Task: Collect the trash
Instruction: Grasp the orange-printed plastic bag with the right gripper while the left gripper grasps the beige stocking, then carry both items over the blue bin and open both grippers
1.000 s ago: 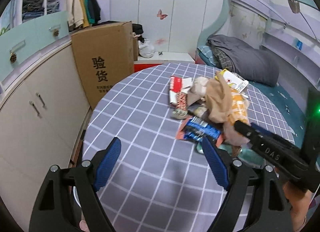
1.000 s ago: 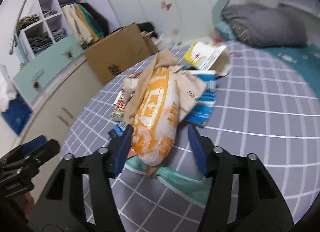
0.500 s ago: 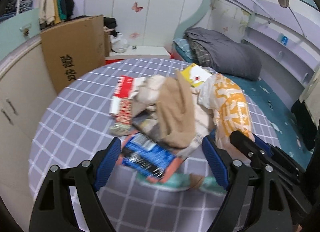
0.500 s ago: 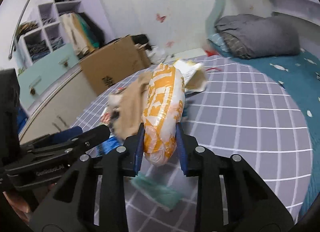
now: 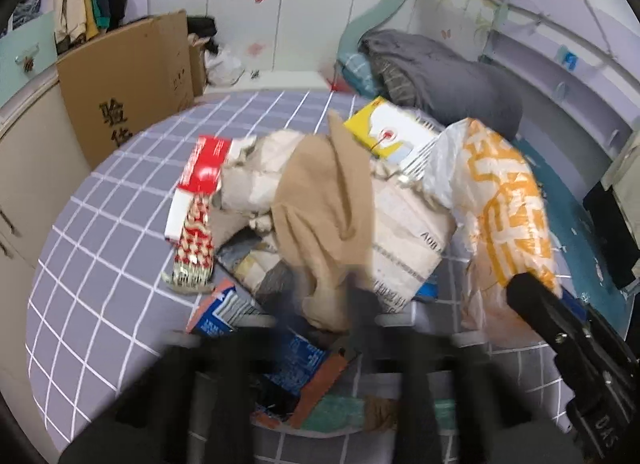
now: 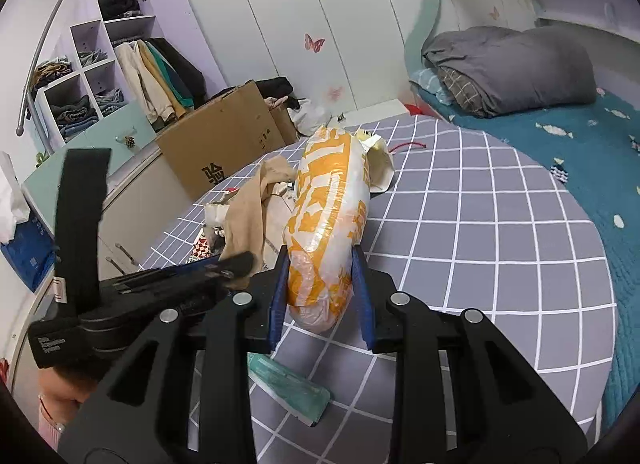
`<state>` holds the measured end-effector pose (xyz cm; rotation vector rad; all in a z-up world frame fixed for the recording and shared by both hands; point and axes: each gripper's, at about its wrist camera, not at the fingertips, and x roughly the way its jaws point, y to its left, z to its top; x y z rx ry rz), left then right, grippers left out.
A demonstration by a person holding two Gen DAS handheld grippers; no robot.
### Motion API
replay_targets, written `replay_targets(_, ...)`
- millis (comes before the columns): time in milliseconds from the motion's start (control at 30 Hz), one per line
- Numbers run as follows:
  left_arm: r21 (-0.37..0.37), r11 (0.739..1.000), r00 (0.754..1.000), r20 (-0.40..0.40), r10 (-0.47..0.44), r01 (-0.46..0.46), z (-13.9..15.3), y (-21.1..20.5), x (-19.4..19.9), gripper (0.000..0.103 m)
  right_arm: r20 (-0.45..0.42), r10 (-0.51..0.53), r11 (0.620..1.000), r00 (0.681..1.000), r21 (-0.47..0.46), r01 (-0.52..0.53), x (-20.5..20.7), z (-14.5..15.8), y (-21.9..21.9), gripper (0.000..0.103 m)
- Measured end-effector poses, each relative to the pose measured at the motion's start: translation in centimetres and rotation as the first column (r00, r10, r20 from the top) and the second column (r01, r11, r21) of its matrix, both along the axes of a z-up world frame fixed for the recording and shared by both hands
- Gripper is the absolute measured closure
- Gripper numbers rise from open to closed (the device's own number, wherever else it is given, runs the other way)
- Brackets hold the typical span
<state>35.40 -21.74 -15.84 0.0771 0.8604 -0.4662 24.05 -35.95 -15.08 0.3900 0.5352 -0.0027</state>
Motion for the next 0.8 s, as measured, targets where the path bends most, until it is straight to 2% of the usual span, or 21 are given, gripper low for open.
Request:
replay_targets(133,-0.081,0.997,0.994,0.112,0.005,0.004,2.8,1.9,-2.2,0.100,0.025,-0.003,1.000,1.000,-0.018,0.003,-0.8,0.8,0.7,0.074)
replay_targets(233,-0.131,0.991,0.986,0.165,0.026,-0.004,4.7,3.7,-3.5,0.100,0.046,0.010,1.000,0.999,-0.022,-0.009,-1.2,1.8,1.3,0.074)
replay_targets(300,-0.179,0.984,0.975,0.215,0.052,-0.013,6.6,5.6,-5.1,0.100,0.062,0.025,0.999,0.998,-0.028,-0.024,-1.5,2.6,2.2,0.074)
replay_targets(433,-0.227,0.973,0.955,0.277,0.103,-0.039,9.3,8.8,-7.3,0.100,0.084,0.087,0.996,0.993,-0.030,-0.084,-1.7,4.2,4.9,0.074)
replay_targets(600,-0.232,0.966,0.922,0.338,0.190,-0.114,11.4,14.4,-10.2,0.100,0.097,0.201,0.979,0.975,-0.041,-0.198,-1.7,5.6,10.1,0.074)
replay_targets(700,-0.231,0.959,0.909,0.341,0.239,-0.165,11.4,18.1,-11.8,0.100,0.093,0.279,0.960,0.956,-0.040,-0.277,-1.6,5.9,14.0,0.074)
replay_targets(800,-0.209,0.946,0.883,0.352,0.309,-0.247,10.8,22.4,-13.0,0.100,0.078,0.360,0.933,0.930,-0.043,-0.357,-1.5,5.8,18.3,0.074)
